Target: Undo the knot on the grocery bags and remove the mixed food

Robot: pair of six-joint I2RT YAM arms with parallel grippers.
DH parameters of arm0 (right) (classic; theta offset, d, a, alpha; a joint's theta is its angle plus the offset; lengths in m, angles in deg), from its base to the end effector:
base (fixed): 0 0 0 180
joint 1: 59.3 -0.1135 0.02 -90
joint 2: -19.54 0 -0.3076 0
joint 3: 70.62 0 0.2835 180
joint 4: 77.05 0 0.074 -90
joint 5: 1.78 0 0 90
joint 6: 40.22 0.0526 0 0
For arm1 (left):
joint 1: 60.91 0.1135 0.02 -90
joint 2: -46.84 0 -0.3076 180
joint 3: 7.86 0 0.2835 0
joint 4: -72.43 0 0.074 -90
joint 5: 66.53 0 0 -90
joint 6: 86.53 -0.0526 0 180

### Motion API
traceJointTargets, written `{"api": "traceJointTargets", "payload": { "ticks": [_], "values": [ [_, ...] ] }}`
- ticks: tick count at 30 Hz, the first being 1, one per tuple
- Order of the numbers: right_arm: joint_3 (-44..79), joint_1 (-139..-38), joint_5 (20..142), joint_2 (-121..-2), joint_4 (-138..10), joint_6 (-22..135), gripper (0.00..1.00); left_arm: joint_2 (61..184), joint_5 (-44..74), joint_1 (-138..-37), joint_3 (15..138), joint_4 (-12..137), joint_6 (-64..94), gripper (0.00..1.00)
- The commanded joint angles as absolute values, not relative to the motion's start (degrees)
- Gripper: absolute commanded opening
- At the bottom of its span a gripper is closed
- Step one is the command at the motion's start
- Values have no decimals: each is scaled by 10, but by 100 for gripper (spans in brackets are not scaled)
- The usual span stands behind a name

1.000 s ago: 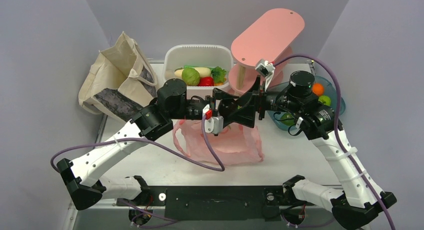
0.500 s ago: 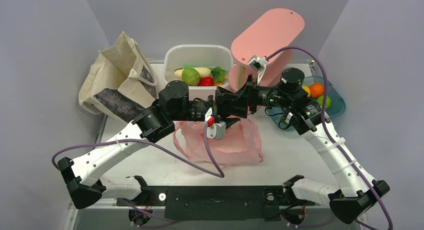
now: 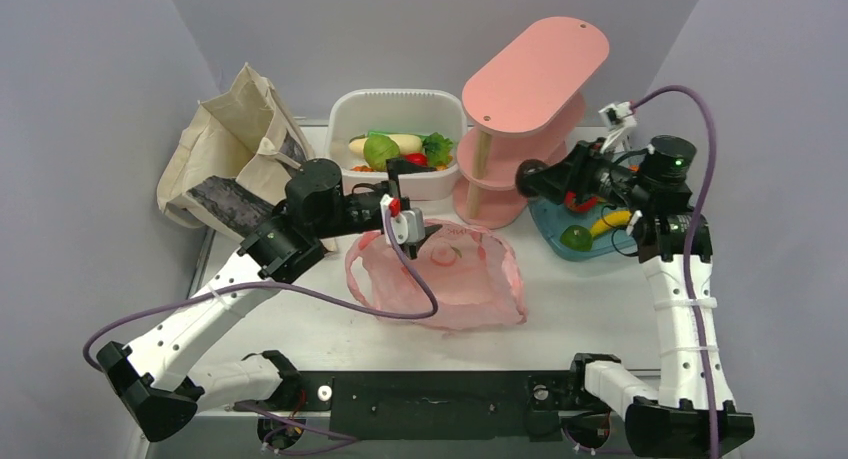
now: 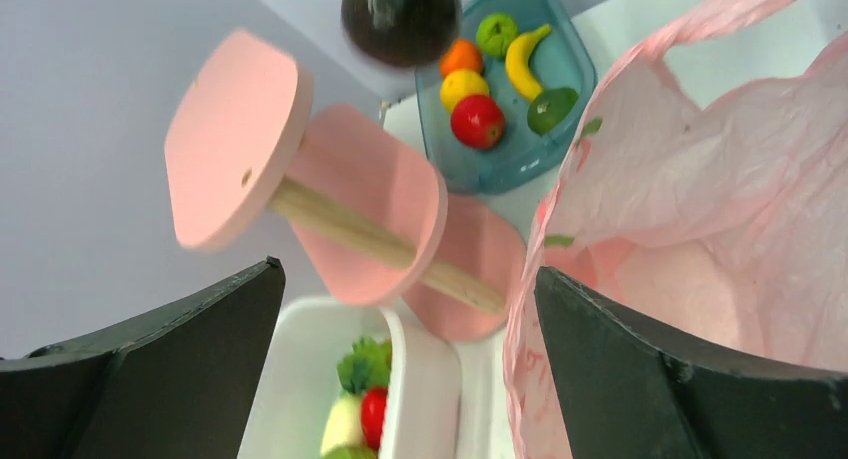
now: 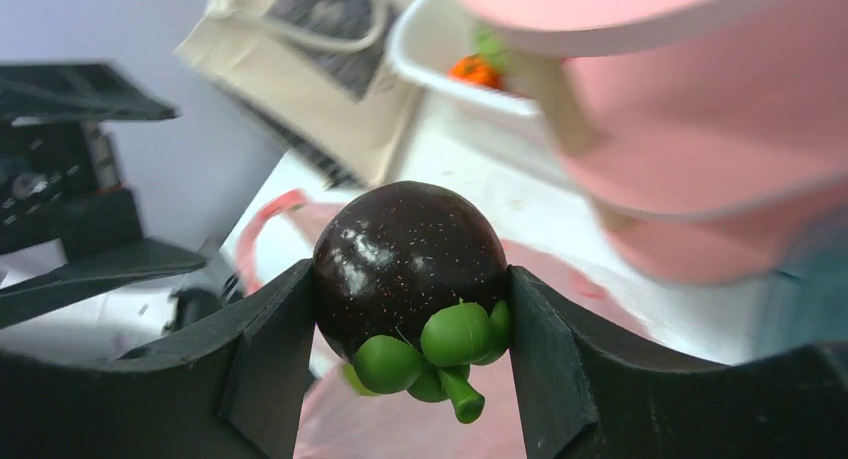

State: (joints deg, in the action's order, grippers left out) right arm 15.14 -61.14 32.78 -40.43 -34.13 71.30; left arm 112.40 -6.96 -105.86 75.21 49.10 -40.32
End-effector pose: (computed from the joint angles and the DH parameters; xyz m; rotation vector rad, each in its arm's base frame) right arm 0.2190 0.0504 0.4726 -0.3739 1.8609 1.1751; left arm 0.1806 -0.2180 0.4667 1.4262 0.8853 -0.4583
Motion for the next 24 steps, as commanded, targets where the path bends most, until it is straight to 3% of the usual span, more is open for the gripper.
{"api": "traceJointTargets", "payload": {
  "ticks": [1,5,7,11,17,21,23,24],
  "values": [
    [177,-456,309,-400,-324,684,0,1098,-58,-1000,742,436,-310,97],
    [194,-329,350,-429,-185,555,0,1107,-74,-928,755,407,-231,97],
    [195,-317,426,-454,-132,456,0,1118,-80,-892,768,398,-197,97],
    [165,-317,548,-507,-135,357,0,1162,-50,-852,809,332,-181,97],
    [152,-350,670,-580,-215,341,0,1225,-65,-793,864,223,-148,97],
    [153,-397,714,-638,-254,318,13,1216,-87,-771,843,200,-161,97],
    [166,-404,727,-665,-261,325,37,1212,-97,-771,830,196,-168,97],
    [174,-404,739,-674,-257,330,43,1210,-98,-771,829,190,-170,97]
  ]
}}
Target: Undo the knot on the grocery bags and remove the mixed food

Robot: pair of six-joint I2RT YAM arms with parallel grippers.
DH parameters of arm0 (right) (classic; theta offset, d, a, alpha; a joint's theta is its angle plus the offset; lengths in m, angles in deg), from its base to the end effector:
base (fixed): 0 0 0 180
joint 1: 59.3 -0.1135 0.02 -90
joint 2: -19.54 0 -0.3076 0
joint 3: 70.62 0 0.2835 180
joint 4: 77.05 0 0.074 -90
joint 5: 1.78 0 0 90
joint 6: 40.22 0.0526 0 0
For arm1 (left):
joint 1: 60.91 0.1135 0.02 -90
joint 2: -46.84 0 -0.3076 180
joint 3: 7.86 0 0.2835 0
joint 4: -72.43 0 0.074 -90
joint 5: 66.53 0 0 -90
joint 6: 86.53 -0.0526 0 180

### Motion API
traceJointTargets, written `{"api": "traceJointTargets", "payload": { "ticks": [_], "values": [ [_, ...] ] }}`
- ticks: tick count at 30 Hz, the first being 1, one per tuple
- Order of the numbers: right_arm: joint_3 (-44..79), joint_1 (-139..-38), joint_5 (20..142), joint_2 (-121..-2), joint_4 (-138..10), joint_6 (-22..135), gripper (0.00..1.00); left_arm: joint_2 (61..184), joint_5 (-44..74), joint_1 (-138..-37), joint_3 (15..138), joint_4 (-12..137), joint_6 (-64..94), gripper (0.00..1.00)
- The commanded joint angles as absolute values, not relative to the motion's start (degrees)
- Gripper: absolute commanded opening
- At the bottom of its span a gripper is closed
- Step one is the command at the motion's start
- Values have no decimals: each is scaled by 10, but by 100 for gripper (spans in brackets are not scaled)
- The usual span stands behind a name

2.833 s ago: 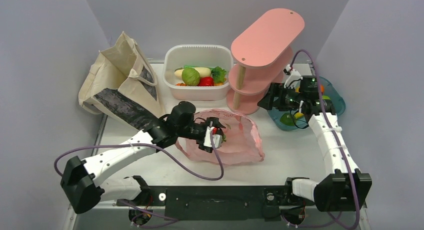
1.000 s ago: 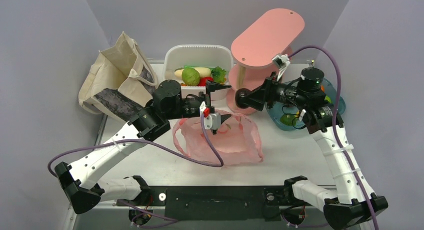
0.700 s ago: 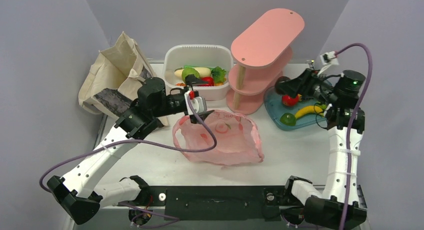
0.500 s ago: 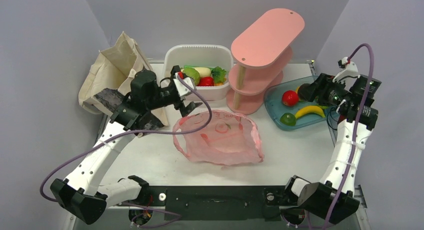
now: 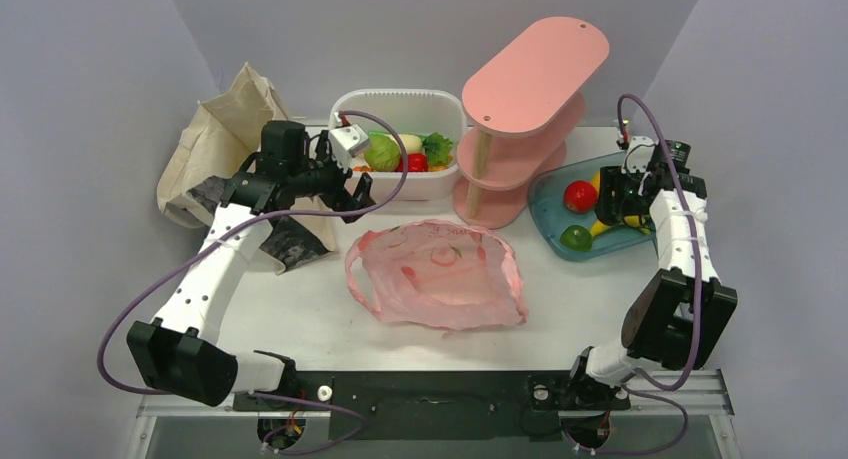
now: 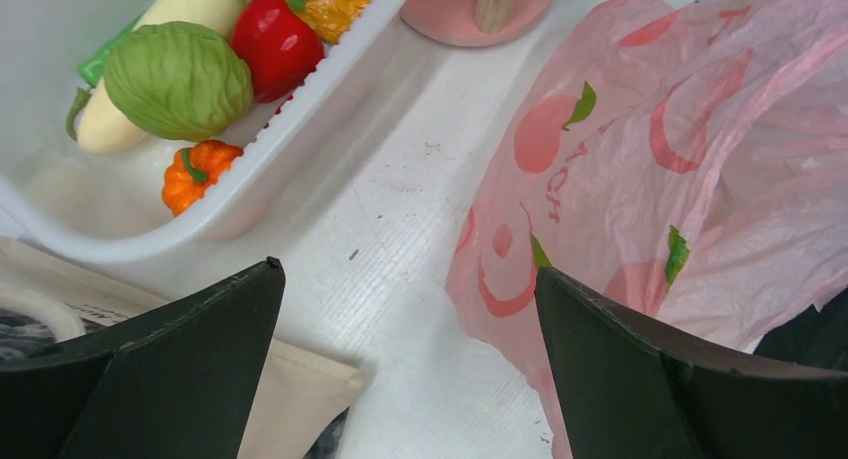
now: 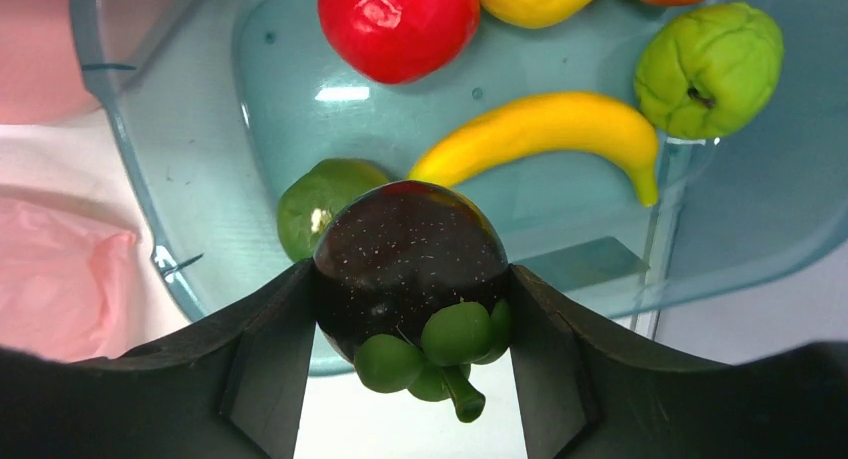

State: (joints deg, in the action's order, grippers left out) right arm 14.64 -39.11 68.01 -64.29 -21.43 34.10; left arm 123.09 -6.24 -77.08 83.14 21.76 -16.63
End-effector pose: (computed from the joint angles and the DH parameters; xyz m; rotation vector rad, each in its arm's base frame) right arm 0.3278 -0.1012 0.3264 -0.0444 2.4427 0.1709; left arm 0.2981 -0.1136 0.4143 0.9377 1.9359 -0.5277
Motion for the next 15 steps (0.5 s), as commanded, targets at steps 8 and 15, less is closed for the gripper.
{"api": "traceJointTargets", "payload": {
  "ticks": [8,15],
  "values": [
    [227,-402,701,-646,-175,277,88,1187,-74,-769,779,228,-160,97],
    [265,-421,636,-599,-120,257,90,1189,-99,-769,769,243,-157,97]
  ]
}}
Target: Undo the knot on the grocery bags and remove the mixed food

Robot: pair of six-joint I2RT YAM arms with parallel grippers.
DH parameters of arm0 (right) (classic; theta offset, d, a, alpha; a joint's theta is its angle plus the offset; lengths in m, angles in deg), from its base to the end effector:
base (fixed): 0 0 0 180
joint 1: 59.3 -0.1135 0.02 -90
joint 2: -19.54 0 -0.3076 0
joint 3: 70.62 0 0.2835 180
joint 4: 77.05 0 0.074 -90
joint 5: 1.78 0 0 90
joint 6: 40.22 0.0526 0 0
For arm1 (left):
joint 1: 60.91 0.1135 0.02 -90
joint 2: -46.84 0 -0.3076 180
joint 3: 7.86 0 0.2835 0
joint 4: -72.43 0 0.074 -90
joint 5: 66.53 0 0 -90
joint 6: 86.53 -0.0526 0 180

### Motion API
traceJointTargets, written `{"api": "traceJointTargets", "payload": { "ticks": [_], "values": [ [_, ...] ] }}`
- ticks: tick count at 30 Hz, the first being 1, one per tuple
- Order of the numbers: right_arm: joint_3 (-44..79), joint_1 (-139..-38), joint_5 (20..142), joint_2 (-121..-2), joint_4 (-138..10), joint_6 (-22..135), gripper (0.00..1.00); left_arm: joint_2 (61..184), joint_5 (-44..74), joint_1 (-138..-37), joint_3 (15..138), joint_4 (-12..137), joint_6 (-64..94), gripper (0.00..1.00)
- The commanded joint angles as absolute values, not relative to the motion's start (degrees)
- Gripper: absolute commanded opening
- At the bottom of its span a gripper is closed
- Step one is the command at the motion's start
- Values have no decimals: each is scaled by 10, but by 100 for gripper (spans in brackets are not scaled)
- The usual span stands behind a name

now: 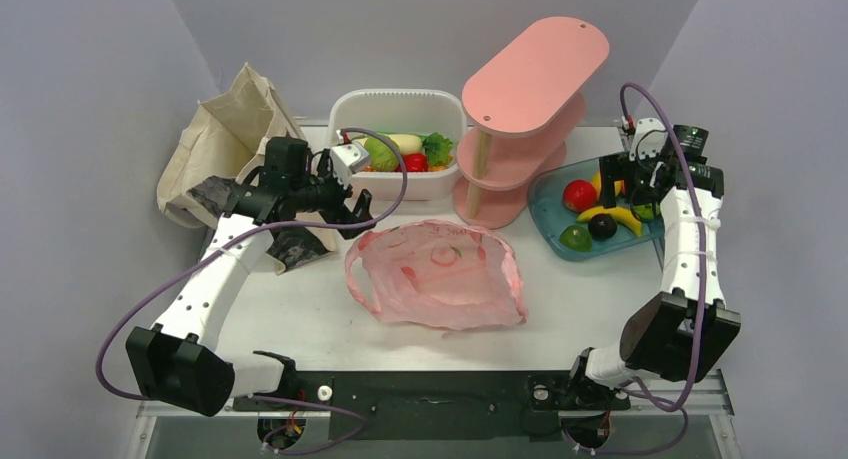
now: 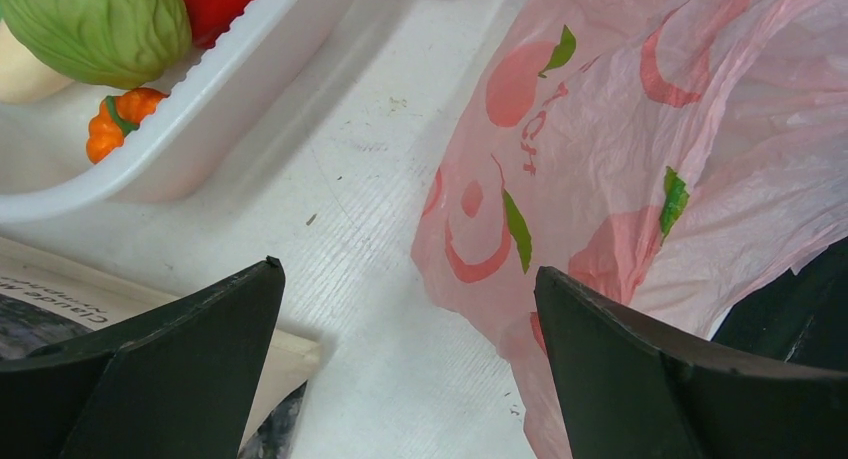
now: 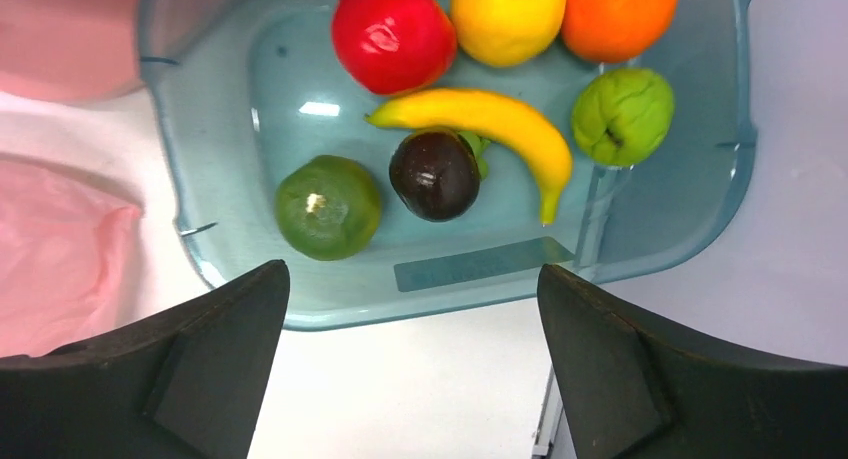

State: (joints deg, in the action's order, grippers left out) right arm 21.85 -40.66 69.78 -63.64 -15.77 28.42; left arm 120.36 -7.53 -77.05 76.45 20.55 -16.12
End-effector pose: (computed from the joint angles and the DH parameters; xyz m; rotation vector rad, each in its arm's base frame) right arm 0.3271 -0.0928 0.3671 -0.1921 2.4091 0.0838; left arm 0.2816 -0.1097 0.3833 0.9445 2.0205 -0.5831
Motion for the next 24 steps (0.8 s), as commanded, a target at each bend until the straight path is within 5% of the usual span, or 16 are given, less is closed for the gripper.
{"api": "traceJointTargets", "payload": {
  "ticks": [1,12,24],
  "values": [
    [284,-427,621,-594,-95,255,90,1183,-97,-769,775,249,-152,97],
    [316,-652,568,-525,-85,296,91,1210,-11,-596,970,277,-17,97],
    [350,-789,559,-525,-90,320,92,1257,-138,-344,1016,113,-109,97]
  ]
}}
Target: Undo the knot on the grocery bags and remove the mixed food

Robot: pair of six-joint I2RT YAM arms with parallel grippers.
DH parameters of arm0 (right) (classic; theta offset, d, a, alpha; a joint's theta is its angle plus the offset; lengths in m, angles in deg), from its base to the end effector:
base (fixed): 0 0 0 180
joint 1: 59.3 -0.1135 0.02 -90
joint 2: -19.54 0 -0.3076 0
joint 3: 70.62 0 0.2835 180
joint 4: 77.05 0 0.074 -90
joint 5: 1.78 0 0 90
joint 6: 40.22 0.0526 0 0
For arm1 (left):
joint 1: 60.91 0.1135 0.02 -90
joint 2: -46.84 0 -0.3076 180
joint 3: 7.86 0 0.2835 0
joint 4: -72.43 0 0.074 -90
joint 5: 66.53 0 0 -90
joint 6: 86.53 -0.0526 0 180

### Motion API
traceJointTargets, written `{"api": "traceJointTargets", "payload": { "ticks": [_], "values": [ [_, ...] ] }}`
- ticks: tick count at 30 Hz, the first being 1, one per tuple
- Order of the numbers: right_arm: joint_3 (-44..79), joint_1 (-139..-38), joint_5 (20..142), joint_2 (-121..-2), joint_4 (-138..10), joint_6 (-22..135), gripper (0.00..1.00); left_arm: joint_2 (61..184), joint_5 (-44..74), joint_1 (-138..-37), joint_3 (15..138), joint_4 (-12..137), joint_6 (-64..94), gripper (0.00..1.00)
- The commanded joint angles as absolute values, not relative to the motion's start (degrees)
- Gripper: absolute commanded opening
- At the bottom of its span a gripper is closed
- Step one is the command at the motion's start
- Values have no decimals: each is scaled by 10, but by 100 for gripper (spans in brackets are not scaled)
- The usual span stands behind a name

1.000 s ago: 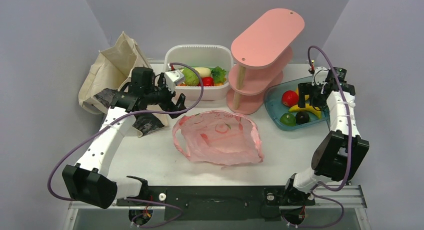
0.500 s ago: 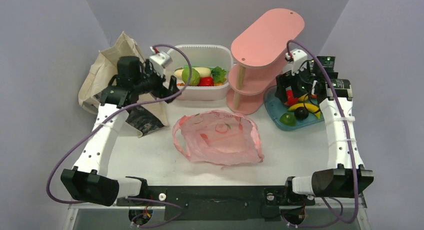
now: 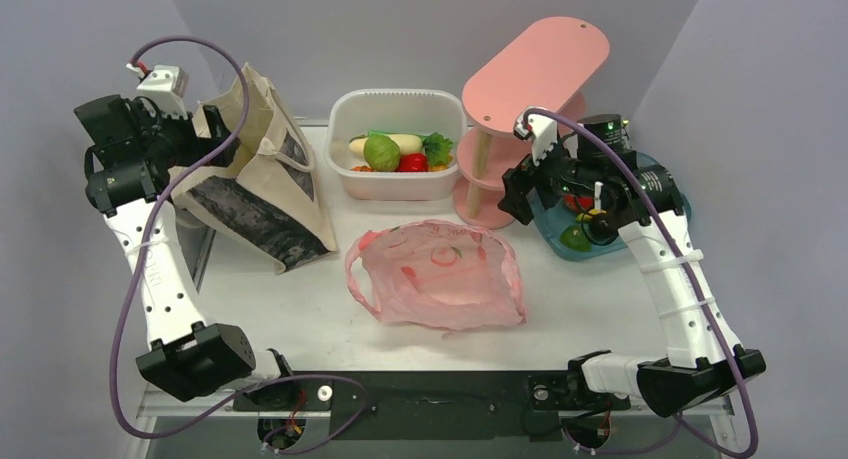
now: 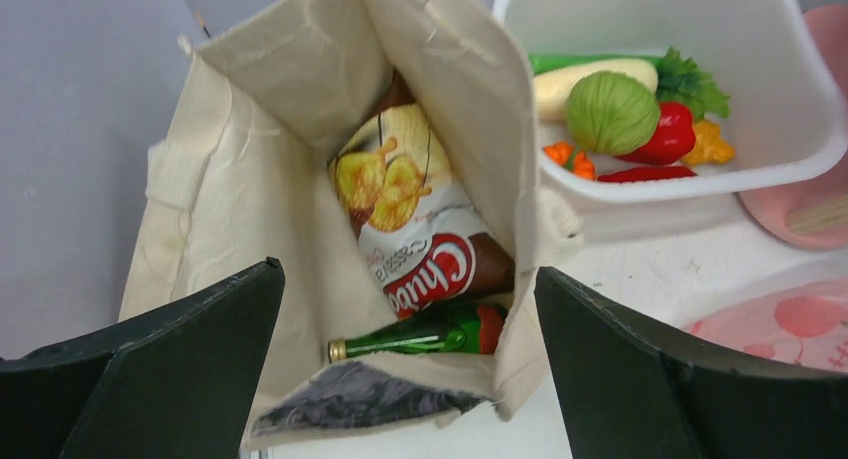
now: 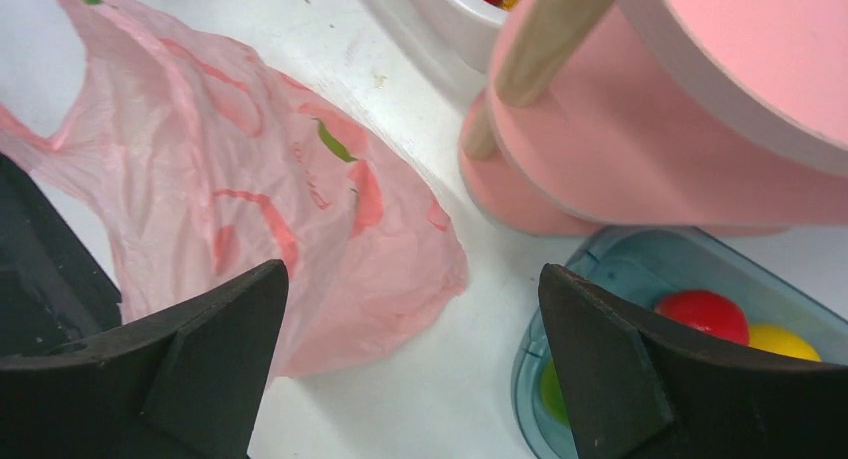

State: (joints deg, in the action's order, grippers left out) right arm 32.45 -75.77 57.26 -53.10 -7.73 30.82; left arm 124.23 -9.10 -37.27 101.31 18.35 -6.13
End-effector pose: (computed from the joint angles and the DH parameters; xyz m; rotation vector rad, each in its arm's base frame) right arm 0.2468 0.1012 0.4759 -0.9376 1.9873 0.5805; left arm 0.2892 0.0957 0.5181 0.1347 1.8949 -0.1642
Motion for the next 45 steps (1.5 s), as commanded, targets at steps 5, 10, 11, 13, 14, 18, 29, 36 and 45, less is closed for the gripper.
{"api": "traceJointTargets", "payload": {
  "ticks": [5,10,11,13,14,18,29,36,45],
  "values": [
    [341,-834,567,-533,-91,314,91,1275,-100,-340,986,151,-129,97],
    [350,-854,567,-538,-106,330,90,1337,-135,-350,1008,53,-199,96],
    [353,-855,567,-541,-109,332,90,1353,-139,-361,1001,12,-221,95],
    [354,-858,569,-545,-115,337,90,1358,-146,-380,974,-23,-246,95],
    [354,-859,571,-546,-115,338,90,1356,-145,-395,963,-27,-250,95],
    [351,-860,574,-547,-118,337,90,1324,-130,-437,898,-11,-248,97],
    [359,-867,562,-565,-129,346,89,1226,-155,-574,781,-49,-239,97],
    [372,-879,551,-583,-147,370,89,1199,-190,-665,786,-14,-159,97],
    [350,-907,568,-583,-118,329,90,1213,-201,-686,831,-42,-175,97]
  ]
}}
